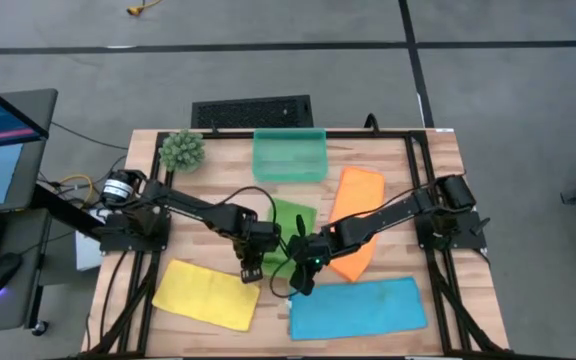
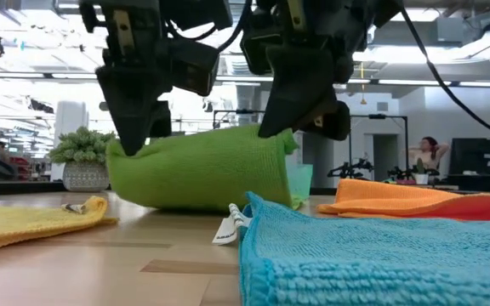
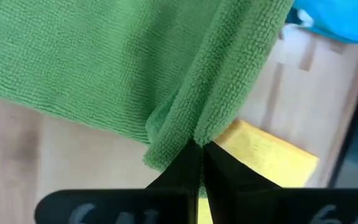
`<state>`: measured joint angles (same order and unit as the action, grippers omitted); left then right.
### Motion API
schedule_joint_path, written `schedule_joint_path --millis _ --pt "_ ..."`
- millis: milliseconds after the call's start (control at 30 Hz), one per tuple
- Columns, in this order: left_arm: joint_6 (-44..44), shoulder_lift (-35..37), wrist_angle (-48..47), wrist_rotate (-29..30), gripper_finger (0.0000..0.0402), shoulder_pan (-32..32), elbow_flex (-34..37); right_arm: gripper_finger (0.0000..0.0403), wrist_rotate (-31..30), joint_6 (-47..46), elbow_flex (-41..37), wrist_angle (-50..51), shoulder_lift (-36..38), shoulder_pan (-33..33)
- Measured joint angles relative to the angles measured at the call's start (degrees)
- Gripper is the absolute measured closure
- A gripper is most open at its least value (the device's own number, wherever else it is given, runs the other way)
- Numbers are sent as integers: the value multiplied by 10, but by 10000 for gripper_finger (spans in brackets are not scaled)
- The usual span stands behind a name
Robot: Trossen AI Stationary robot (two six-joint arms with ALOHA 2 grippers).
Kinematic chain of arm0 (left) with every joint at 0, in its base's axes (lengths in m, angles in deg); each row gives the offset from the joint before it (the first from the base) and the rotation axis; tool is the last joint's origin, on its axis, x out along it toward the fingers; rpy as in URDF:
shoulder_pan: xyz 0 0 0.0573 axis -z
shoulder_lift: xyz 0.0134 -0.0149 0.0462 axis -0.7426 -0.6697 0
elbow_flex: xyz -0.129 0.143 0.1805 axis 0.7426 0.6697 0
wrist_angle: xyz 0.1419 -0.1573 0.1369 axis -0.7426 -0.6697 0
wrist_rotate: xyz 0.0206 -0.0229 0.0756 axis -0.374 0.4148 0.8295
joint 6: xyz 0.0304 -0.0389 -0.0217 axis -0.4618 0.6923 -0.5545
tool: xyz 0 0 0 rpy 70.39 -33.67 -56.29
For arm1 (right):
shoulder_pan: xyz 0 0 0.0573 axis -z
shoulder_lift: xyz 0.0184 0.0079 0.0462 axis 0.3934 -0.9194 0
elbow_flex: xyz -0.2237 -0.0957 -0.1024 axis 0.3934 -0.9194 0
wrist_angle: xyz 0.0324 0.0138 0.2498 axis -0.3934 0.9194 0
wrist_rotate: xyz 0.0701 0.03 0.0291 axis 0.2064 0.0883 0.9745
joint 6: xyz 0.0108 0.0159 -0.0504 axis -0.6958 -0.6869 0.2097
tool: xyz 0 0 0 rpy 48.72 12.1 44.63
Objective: Roll microfiber towels into tight, uniform cylinder then place into a basket
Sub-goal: Roll the green towel
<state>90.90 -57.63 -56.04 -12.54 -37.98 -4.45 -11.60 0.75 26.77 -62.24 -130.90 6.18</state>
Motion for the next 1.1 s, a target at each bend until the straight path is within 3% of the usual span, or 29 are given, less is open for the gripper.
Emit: schedule_joint_path --millis 200,367,633,1100 --pt "7 0 0 53 401 4 0 395 -49 -7 -5 5 0 -5" --pt "9 -6 0 68 401 -24 3 395 -48 -24 -28 6 0 22" --pt "13 -5 10 -15 401 -30 15 395 -30 -19 -30 -35 0 8" --pt "15 -5 24 -39 401 -24 23 395 -20 -53 -31 -74 -39 -18"
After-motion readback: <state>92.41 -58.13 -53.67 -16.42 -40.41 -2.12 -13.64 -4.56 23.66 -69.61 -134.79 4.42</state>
